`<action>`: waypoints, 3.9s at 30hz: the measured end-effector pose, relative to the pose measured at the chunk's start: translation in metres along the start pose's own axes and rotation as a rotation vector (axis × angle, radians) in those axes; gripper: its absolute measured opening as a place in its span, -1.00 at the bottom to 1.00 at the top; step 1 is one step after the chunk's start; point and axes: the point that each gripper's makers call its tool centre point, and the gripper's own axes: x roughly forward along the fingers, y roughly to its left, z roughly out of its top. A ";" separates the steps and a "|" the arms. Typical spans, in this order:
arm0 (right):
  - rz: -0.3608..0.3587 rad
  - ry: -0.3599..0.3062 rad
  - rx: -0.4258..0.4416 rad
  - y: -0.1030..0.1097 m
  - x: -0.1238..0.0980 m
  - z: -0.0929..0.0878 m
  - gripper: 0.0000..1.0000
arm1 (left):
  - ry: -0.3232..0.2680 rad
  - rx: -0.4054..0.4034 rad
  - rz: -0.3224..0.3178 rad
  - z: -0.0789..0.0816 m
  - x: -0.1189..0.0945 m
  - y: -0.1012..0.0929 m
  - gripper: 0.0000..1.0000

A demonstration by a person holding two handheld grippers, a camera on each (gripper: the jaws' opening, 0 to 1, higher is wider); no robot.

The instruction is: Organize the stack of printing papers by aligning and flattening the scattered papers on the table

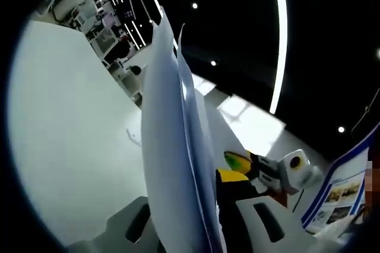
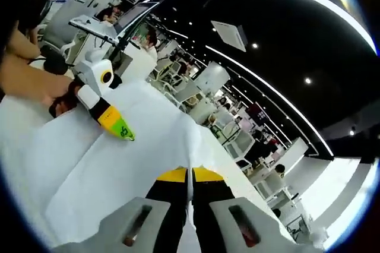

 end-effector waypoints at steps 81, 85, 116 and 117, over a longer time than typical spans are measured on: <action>-0.174 -0.069 0.236 -0.062 0.001 -0.033 -0.49 | 0.073 0.116 -0.096 -0.018 0.005 -0.027 -0.88; -0.167 -0.035 0.246 -0.059 0.008 -0.047 -0.51 | 0.086 0.111 -0.121 -0.021 0.005 -0.032 -0.88; -0.024 -0.009 0.299 -0.056 -0.014 -0.046 -0.42 | 0.075 0.096 -0.039 -0.013 0.001 -0.010 -0.87; -0.009 -0.016 0.316 -0.054 -0.014 -0.045 -0.42 | 0.071 0.097 -0.039 -0.012 0.001 -0.011 -0.87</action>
